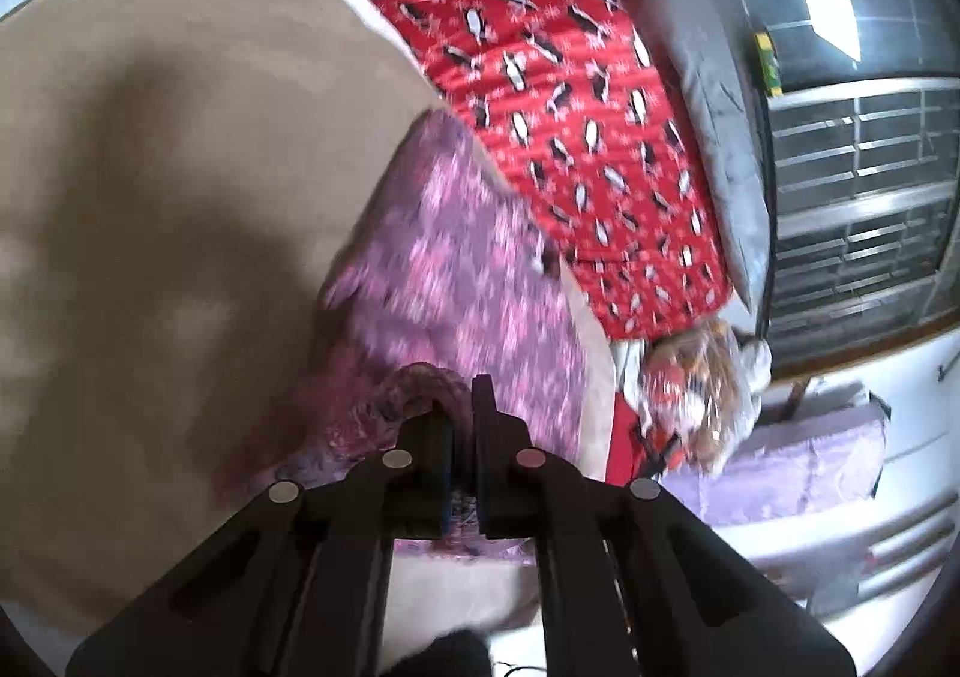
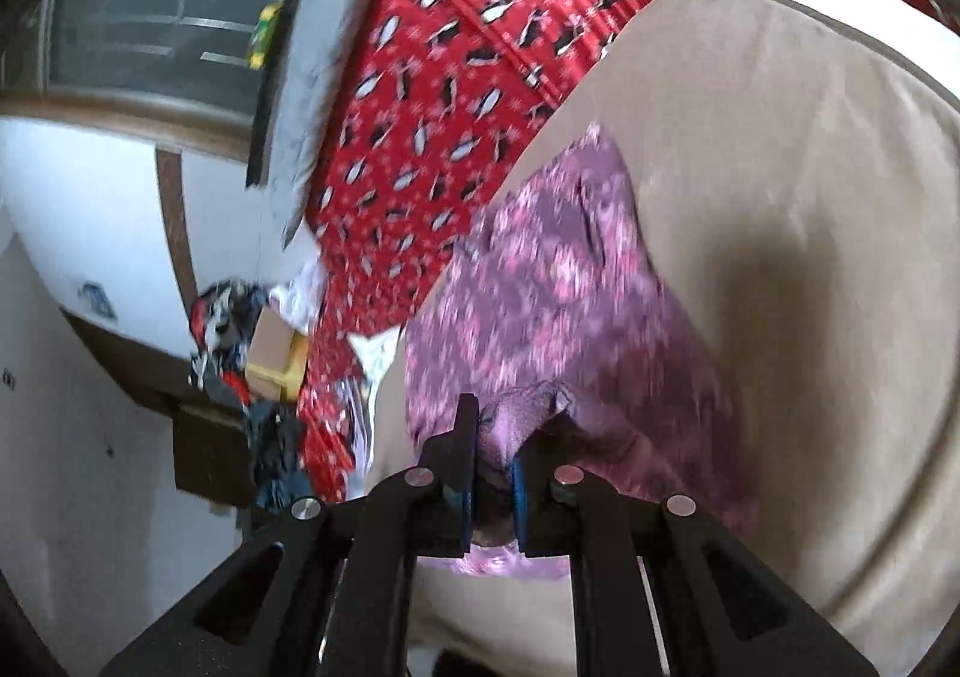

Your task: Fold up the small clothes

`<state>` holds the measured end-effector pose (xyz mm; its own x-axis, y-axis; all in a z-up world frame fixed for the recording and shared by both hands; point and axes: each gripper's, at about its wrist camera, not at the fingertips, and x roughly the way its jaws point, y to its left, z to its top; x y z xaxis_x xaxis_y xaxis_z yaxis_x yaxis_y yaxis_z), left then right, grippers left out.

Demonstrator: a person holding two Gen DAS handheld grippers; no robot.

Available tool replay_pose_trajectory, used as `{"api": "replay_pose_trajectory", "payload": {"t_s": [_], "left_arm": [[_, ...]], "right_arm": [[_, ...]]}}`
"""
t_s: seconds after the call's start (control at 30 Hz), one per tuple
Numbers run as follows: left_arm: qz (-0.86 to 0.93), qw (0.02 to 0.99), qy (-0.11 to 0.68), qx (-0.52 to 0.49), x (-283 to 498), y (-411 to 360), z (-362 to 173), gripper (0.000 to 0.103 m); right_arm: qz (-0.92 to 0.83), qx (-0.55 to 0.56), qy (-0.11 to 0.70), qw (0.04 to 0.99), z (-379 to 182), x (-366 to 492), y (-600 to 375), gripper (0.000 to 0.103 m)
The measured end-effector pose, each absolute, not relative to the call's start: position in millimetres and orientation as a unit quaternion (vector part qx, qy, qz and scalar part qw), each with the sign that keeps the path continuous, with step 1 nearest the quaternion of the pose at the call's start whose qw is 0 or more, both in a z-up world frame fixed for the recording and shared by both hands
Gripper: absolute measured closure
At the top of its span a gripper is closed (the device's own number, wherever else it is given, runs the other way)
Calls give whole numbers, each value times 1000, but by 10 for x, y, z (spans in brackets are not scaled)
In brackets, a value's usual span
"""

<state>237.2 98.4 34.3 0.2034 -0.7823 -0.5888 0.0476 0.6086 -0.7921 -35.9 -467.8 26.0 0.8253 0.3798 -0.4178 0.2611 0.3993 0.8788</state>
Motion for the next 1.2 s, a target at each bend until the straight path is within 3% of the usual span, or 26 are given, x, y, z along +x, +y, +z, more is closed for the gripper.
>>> {"api": "replay_pose_trajectory", "payload": {"t_s": [0.4,0.6,1.03,1.1,1.13,1.2], "left_arm": [[-237,739,558,-295,3779,35,209,100],[-186,727,606,-262,4197,-283,-174,100],[-221,667,613,-362,4455,-100,18,95],[-199,692,595,-359,4466,7,113,87],[-183,705,578,-367,4469,101,160,72],[-160,713,565,-384,4484,277,198,61]], "right_arm": [[-15,590,264,763,-126,1059,-5454,94],[-53,594,333,731,-481,1515,-5588,90],[-74,641,285,709,-455,1501,-5822,85],[-77,643,276,710,-450,1449,-5838,83],[-83,647,266,710,-444,1408,-5861,81],[-94,655,236,711,-418,1298,-5910,75]]}}
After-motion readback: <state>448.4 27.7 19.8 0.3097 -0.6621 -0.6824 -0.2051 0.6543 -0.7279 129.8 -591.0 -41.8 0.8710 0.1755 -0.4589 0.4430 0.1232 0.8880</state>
